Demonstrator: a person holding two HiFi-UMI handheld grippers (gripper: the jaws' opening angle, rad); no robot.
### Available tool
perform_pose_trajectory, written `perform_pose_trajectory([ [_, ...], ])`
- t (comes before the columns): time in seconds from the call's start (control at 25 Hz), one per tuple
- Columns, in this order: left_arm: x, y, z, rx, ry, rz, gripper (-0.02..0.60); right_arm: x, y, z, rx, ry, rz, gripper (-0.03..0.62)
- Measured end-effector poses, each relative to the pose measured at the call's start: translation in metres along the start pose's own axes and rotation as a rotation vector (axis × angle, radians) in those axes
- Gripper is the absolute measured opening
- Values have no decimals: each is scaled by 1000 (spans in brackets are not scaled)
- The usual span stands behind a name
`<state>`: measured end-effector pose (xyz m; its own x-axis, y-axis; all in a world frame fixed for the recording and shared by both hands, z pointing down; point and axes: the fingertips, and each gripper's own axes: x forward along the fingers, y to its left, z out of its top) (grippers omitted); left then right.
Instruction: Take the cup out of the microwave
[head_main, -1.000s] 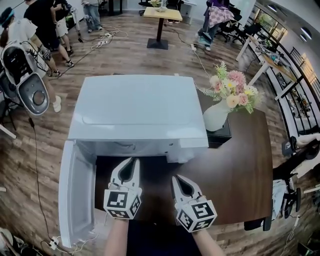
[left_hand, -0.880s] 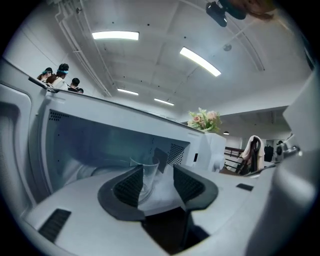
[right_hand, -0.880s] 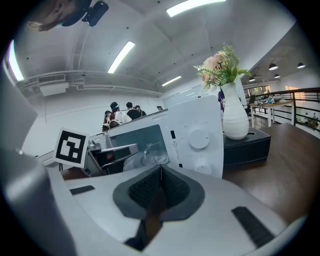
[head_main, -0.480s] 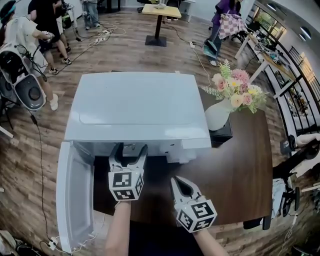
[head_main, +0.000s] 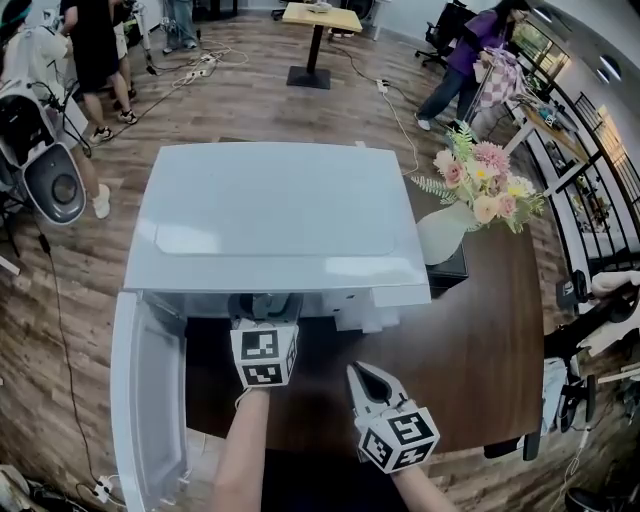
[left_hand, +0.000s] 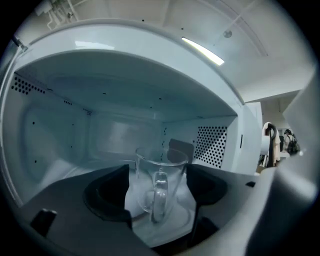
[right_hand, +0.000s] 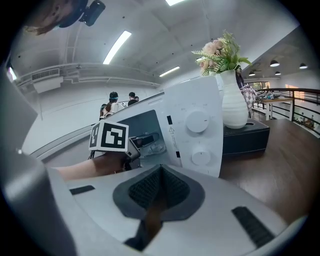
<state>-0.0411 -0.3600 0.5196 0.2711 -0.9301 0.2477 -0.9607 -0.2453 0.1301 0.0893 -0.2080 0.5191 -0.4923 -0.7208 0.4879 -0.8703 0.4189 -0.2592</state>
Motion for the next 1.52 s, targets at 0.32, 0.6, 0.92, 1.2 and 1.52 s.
perform_pose_trajectory([
  [0.32, 15, -6, 3, 36, -6, -10, 339, 1, -9, -2, 15, 9, -19, -6],
  [0.6, 29, -7, 6, 64, -11, -14, 360, 3, -16, -1, 24, 17, -22, -6],
  [0.92, 39, -7, 5, 114, -2, -34, 362, 4, -23, -1, 28, 21, -26, -6],
  [1.2, 34, -5, 5, 109, 7, -32, 362, 4, -23, 0, 28, 22, -30, -6],
  [1.52, 13, -3, 4, 94, -8, -9, 362, 1, -21, 0, 28, 16, -27, -6],
])
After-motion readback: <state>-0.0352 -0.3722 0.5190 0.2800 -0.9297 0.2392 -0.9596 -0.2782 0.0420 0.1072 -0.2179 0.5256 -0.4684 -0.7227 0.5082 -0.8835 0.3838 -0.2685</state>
